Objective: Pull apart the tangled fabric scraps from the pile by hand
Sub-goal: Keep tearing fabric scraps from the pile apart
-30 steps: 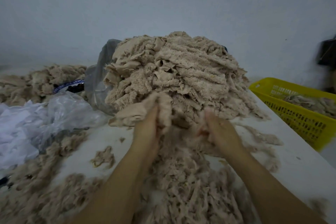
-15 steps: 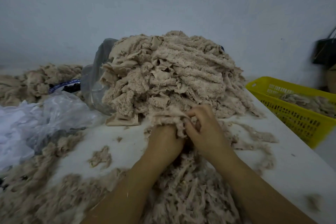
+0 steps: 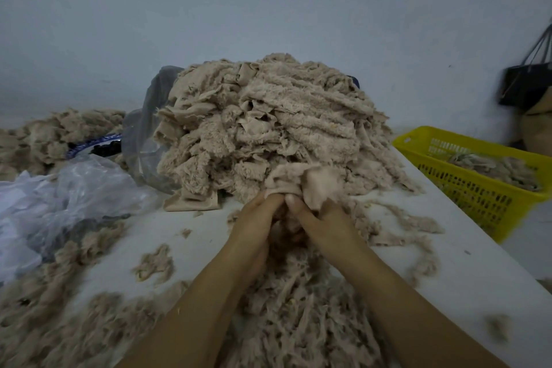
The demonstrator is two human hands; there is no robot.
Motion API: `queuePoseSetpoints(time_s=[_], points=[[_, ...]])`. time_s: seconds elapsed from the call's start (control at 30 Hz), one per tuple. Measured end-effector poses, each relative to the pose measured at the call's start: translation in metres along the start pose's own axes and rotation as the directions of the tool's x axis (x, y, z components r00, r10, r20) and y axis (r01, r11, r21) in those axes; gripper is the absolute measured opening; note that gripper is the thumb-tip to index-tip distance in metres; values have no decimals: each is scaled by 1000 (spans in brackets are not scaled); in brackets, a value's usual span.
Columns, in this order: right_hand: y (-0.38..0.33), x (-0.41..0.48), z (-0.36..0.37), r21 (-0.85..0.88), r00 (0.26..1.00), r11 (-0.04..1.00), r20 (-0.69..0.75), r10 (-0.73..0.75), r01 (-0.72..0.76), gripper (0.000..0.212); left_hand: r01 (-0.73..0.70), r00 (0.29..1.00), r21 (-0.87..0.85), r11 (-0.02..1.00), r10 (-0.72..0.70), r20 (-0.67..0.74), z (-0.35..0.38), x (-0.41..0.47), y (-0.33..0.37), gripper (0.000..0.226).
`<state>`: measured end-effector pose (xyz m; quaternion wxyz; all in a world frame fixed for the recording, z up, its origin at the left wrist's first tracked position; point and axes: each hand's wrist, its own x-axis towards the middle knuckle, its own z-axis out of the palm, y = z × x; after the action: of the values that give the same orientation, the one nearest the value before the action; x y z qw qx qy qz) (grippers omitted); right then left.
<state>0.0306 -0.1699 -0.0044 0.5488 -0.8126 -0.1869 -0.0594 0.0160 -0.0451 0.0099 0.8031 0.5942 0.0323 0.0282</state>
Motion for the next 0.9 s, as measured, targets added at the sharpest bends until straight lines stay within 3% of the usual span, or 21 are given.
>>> queuePoseSetpoints(time_s=[0.1,0.23,0.3,0.37,0.5,0.63,0.7,0.77,0.83,0.9], points=[[2,1,-4,-136,1000,990,15,-27,29,13,89,995,-25,996,-90,-32,1,1,0,34],[7,-1,-8,-12,999,1000,-21,24,-24,35,-84,994,266,960,63,86,-9,-2,0,30],[5,-3,-8,53,1000,998,-3,27,-26,32,-139,990,381,914,127,58,-10,0,-2,17],[0,-3,-8,97,999,994,3,41,-41,23,-158,981,518,841,193,-14,-10,2,-2,23],[-2,-1,-10,127,999,992,-41,-13,18,35,-183,980,565,805,194,42,-13,2,-2,37],[-2,1,-11,14,986,987,-45,-162,163,54,-138,989,592,794,137,46,-13,2,-1,56],[-4,4,-11,32,972,980,-134,-193,199,30,-151,987,622,768,152,52,-12,1,-1,44],[-3,6,-12,131,962,984,-258,-84,121,18,-128,990,570,811,139,24,-11,0,1,28],[0,5,-14,205,953,972,-254,164,-113,28,-21,998,360,933,39,-43,-12,-1,2,32],[2,3,-13,217,934,939,-182,308,-268,46,77,997,94,993,-76,-13,-14,-1,6,25]])
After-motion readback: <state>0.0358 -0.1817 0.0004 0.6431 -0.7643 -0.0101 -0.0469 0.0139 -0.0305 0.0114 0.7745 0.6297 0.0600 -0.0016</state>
